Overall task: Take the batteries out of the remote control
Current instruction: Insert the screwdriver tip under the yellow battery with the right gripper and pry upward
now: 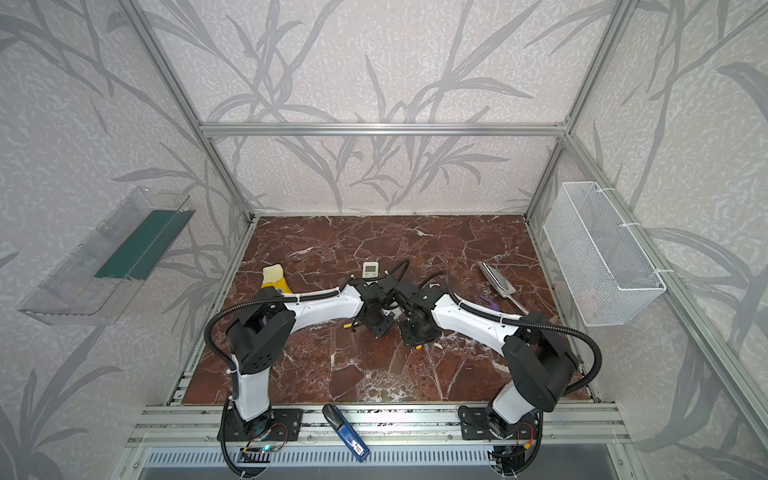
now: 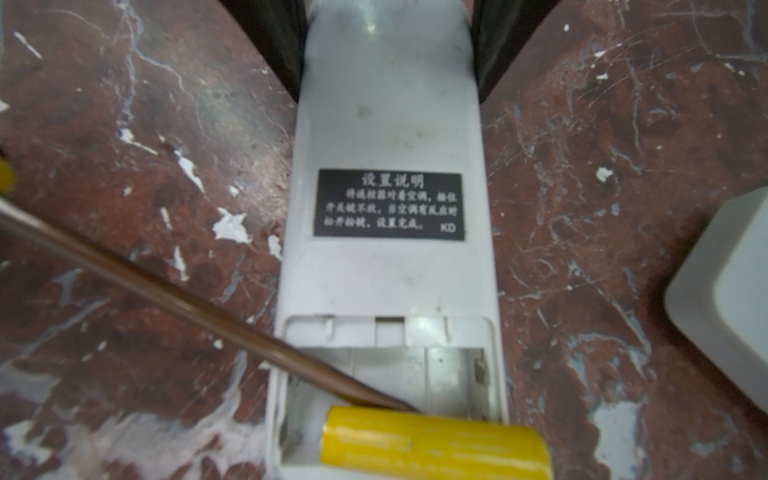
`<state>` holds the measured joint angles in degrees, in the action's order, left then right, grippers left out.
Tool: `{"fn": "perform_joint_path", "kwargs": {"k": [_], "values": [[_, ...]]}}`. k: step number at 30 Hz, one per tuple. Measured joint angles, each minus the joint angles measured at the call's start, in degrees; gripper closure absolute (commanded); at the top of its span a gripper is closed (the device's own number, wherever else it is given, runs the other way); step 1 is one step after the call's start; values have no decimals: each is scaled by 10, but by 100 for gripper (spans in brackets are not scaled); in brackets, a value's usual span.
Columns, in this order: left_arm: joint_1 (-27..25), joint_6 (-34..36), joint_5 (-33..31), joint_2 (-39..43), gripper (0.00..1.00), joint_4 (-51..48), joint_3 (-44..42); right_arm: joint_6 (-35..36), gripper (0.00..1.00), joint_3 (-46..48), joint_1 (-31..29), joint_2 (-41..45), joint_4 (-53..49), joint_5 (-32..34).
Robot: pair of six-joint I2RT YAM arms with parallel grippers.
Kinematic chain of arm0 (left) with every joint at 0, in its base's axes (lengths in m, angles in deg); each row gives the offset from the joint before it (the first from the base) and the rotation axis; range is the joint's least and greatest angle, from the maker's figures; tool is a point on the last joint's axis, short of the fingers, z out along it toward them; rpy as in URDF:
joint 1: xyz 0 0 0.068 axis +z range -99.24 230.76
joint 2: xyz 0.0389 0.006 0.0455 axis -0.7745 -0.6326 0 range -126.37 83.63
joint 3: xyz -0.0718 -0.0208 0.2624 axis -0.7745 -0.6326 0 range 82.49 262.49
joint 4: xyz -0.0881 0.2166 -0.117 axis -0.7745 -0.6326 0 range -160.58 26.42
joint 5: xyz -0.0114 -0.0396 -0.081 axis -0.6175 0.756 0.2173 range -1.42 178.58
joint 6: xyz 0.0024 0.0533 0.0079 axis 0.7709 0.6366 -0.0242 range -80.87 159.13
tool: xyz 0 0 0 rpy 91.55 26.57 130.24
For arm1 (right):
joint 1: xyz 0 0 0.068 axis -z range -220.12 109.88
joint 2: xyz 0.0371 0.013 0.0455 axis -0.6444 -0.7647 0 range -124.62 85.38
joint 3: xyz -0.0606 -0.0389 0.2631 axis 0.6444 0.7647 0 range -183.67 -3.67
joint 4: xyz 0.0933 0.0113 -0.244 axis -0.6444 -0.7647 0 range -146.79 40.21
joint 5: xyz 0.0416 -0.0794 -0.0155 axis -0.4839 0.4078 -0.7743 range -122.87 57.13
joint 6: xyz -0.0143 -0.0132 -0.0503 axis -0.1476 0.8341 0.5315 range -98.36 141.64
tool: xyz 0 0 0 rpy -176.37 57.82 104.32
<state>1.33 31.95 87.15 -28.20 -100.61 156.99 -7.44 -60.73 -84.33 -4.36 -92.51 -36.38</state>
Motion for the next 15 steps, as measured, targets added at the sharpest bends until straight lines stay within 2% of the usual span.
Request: {"fn": "perform_joint_path", "kwargs": {"k": [9, 15], "values": [[-2, 0, -5, 0, 59, 0, 0, -1, 100, 47, 0, 24, 64, 0], [-2, 0, -5, 0, 59, 0, 0, -1, 100, 66, 0, 57, 68, 7]]}}
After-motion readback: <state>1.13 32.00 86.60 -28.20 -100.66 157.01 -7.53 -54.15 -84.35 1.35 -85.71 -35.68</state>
